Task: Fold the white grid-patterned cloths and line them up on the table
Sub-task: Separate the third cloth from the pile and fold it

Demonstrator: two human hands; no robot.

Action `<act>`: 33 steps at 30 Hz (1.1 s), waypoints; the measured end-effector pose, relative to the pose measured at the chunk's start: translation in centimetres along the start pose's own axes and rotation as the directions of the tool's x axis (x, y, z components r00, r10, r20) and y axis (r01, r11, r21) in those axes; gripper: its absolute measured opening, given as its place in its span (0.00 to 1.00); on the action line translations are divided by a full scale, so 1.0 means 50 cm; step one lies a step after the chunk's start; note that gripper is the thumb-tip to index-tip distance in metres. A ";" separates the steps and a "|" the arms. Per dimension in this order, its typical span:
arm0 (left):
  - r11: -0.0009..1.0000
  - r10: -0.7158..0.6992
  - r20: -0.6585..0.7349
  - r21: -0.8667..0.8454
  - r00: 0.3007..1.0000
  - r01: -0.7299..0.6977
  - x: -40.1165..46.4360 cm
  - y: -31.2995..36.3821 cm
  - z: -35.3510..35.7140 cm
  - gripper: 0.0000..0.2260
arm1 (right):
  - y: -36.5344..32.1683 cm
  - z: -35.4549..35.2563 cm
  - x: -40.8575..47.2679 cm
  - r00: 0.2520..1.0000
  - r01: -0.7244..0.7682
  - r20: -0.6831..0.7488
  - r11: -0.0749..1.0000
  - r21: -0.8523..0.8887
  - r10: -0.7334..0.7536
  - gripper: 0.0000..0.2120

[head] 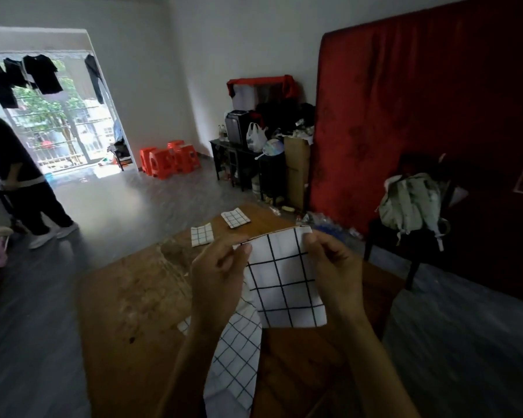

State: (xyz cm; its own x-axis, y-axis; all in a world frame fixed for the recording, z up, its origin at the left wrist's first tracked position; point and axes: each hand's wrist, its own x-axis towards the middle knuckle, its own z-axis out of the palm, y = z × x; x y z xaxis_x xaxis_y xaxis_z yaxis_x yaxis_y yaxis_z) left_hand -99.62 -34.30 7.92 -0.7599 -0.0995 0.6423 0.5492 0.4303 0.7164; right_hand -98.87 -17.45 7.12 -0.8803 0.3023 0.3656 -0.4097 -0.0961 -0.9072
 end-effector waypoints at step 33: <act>0.965 0.150 -0.043 0.223 0.988 -0.137 0.058 -0.011 0.095 0.06 | 0.124 -0.230 0.000 0.986 -0.005 0.096 0.607 -0.795 0.135 0.05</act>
State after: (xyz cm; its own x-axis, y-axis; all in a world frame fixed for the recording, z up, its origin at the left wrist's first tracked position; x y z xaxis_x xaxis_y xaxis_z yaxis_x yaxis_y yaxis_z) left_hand -103.80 -30.59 8.10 -0.6531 -0.0720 0.7539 0.5567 0.6292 0.5424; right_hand -98.66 -7.16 -0.90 -0.9463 0.1941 0.2585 -0.0537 0.6941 -0.7179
